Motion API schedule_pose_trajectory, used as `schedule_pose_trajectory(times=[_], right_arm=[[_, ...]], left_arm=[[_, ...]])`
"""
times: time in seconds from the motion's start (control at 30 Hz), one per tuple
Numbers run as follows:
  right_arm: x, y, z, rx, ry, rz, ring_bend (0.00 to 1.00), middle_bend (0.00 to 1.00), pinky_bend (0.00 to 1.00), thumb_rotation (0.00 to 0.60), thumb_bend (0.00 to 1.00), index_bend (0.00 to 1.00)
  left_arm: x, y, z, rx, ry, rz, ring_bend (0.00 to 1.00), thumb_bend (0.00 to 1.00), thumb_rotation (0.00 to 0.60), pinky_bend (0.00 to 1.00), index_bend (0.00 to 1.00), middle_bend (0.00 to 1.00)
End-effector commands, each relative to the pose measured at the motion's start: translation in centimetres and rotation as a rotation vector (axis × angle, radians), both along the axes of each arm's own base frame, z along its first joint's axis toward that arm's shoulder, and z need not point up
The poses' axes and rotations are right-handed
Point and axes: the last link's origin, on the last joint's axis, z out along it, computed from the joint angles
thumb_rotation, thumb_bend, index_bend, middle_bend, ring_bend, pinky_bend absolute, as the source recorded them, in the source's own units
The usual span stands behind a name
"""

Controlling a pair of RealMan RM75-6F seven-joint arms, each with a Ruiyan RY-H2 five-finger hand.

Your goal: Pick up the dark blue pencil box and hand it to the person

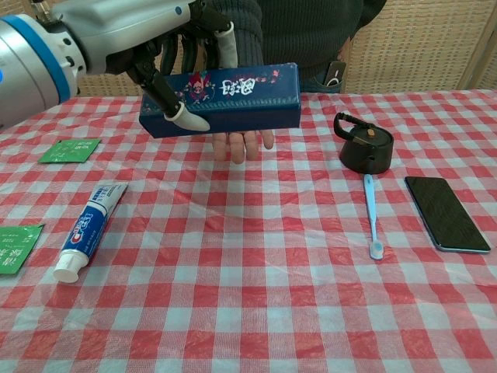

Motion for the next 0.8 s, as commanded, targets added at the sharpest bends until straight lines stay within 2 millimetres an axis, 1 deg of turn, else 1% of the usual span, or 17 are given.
schedule_pose_trajectory(times=[0.03, 0.13, 0.3, 0.33, 0.4, 0.43, 0.47, 0.5, 0.53, 0.57, 0.63, 0.67, 0.8], right_arm=[[-0.1, -0.1, 0.1, -0.001, -0.003, -0.001, 0.00, 0.00, 0.00, 0.600, 0.00, 0.00], [-0.3, -0.2, 0.5, -0.011, -0.012, -0.010, 0.00, 0.00, 0.00, 0.600, 0.00, 0.00], [-0.4, -0.3, 0.7, -0.012, -0.020, -0.012, 0.00, 0.00, 0.00, 0.600, 0.00, 0.00], [-0.4, -0.2, 0.8, -0.013, -0.022, -0.012, 0.00, 0.00, 0.00, 0.600, 0.00, 0.00], [-0.4, -0.2, 0.8, -0.014, -0.024, -0.011, 0.00, 0.00, 0.00, 0.600, 0.00, 0.00], [-0.4, -0.2, 0.9, -0.014, -0.025, -0.011, 0.00, 0.00, 0.00, 0.600, 0.00, 0.00], [-0.4, -0.2, 0.9, -0.014, -0.026, -0.011, 0.00, 0.00, 0.00, 0.600, 0.00, 0.00], [-0.4, -0.2, 0.9, -0.015, -0.027, -0.010, 0.00, 0.00, 0.00, 0.600, 0.00, 0.00], [-0.4, -0.2, 0.9, -0.016, -0.027, -0.010, 0.00, 0.00, 0.00, 0.600, 0.00, 0.00], [-0.4, -0.2, 0.9, -0.016, -0.027, -0.010, 0.00, 0.00, 0.00, 0.600, 0.00, 0.00], [-0.4, -0.1, 0.9, -0.016, -0.027, -0.010, 0.00, 0.00, 0.00, 0.600, 0.00, 0.00], [-0.4, -0.1, 0.9, -0.015, -0.026, -0.010, 0.00, 0.00, 0.00, 0.600, 0.00, 0.00], [-0.4, -0.1, 0.8, -0.012, -0.024, -0.010, 0.00, 0.00, 0.00, 0.600, 0.00, 0.00]], left_arm=[[0.8, 1.8, -0.8, 0.011, 0.020, 0.040, 0.53, 0.11, 0.600, 0.57, 0.57, 0.51], [1.1, 2.4, -2.2, 0.015, 0.043, 0.059, 0.53, 0.11, 0.600, 0.57, 0.57, 0.51], [1.1, 2.7, -3.3, 0.037, 0.065, 0.095, 0.53, 0.10, 0.600, 0.57, 0.56, 0.51], [1.1, 2.8, -3.4, 0.039, 0.071, 0.105, 0.52, 0.09, 0.600, 0.56, 0.55, 0.50], [0.9, 2.8, -3.7, 0.038, 0.088, 0.127, 0.48, 0.07, 0.600, 0.54, 0.50, 0.44], [0.8, 2.7, -3.8, 0.031, 0.095, 0.140, 0.41, 0.04, 0.600, 0.49, 0.41, 0.35], [0.7, 2.6, -3.8, 0.017, 0.101, 0.155, 0.29, 0.02, 0.600, 0.41, 0.29, 0.22], [0.7, 2.5, -3.8, 0.006, 0.101, 0.162, 0.21, 0.01, 0.600, 0.34, 0.19, 0.14], [0.7, 2.5, -3.6, -0.003, 0.097, 0.168, 0.10, 0.00, 0.600, 0.24, 0.08, 0.05], [0.8, 2.4, -3.4, -0.005, 0.089, 0.168, 0.03, 0.00, 0.600, 0.15, 0.02, 0.01], [1.2, 2.3, -2.7, -0.001, 0.053, 0.161, 0.00, 0.00, 0.600, 0.05, 0.00, 0.00], [1.3, 2.2, -2.2, 0.001, 0.032, 0.156, 0.00, 0.00, 0.600, 0.02, 0.00, 0.00], [1.8, 1.7, 0.3, 0.025, -0.054, 0.123, 0.00, 0.00, 0.600, 0.00, 0.00, 0.00]])
